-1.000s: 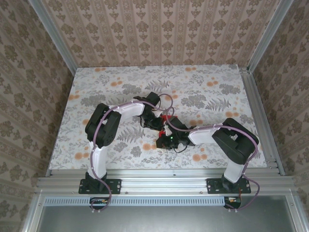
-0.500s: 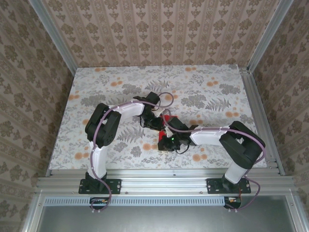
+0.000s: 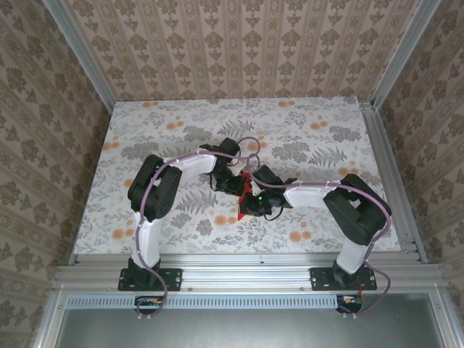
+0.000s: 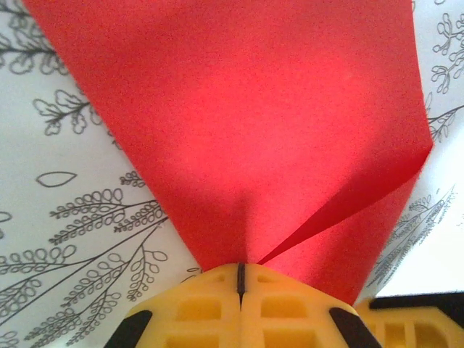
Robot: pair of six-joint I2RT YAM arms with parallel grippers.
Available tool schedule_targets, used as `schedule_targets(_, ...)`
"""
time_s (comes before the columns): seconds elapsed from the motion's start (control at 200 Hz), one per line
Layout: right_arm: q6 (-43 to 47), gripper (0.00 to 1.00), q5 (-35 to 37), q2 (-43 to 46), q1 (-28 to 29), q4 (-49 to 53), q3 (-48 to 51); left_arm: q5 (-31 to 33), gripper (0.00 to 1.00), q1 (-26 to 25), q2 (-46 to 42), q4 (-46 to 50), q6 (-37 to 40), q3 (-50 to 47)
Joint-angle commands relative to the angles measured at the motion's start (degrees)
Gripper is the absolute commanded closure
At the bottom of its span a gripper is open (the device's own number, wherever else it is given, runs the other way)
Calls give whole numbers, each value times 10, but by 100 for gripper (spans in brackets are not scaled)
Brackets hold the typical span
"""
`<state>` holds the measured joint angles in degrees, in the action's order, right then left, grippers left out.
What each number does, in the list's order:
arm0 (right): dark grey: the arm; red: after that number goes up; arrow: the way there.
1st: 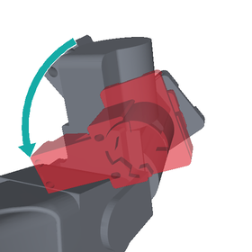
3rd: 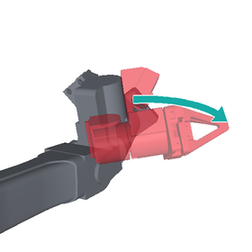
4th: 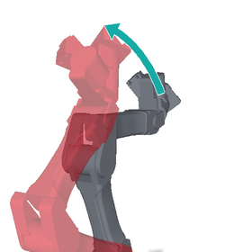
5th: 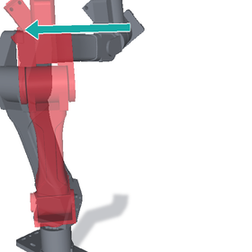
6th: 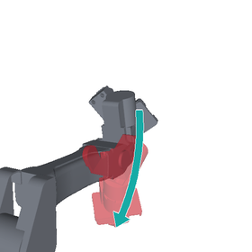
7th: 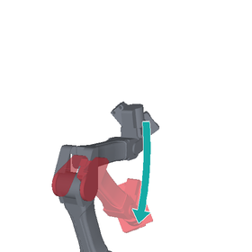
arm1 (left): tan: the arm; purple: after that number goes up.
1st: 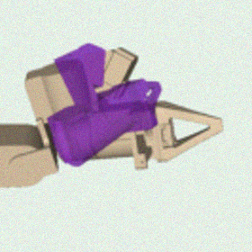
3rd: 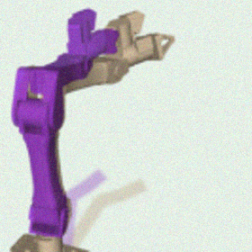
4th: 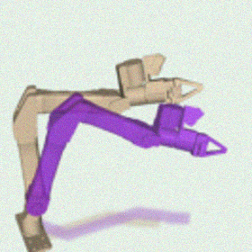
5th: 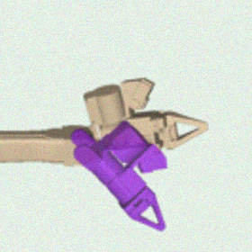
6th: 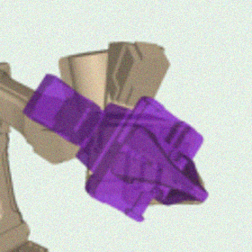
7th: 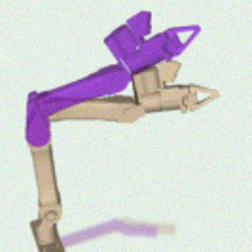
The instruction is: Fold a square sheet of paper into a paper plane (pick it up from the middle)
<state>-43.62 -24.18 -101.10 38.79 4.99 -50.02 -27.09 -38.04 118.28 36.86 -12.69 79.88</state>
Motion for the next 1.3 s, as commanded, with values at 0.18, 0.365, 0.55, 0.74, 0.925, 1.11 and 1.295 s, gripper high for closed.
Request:
schedule_targets(0.18, 37, 83, 27, -3, -31, 46, -7, 53, 98, -5, 52, 7, 19, -34)
schedule_targets(0.365, 42, 83, 29, 18, -52, 61, -10, 50, 98, -5, 56, 7, 19, -30)
schedule_targets(0.55, 43, 83, 8, 40, -65, 50, -22, 45, 98, -7, 56, 6, 18, -29)
schedule_targets(0.74, 48, 82, -6, 27, -87, 40, -39, 38, 97, -8, 52, -2, 12, -29)
schedule_targets(0.925, 56, 82, -17, -6, -109, 25, -47, 37, 97, -10, 53, -3, 11, -29)
schedule_targets(1.11, 75, 83, -8, -27, -124, 31, -37, 39, 96, -10, 52, -2, 12, -32)
schedule_targets(1.295, 87, 83, -5, -19, -155, 22, -7, 37, 96, -10, 49, -2, 12, -34)
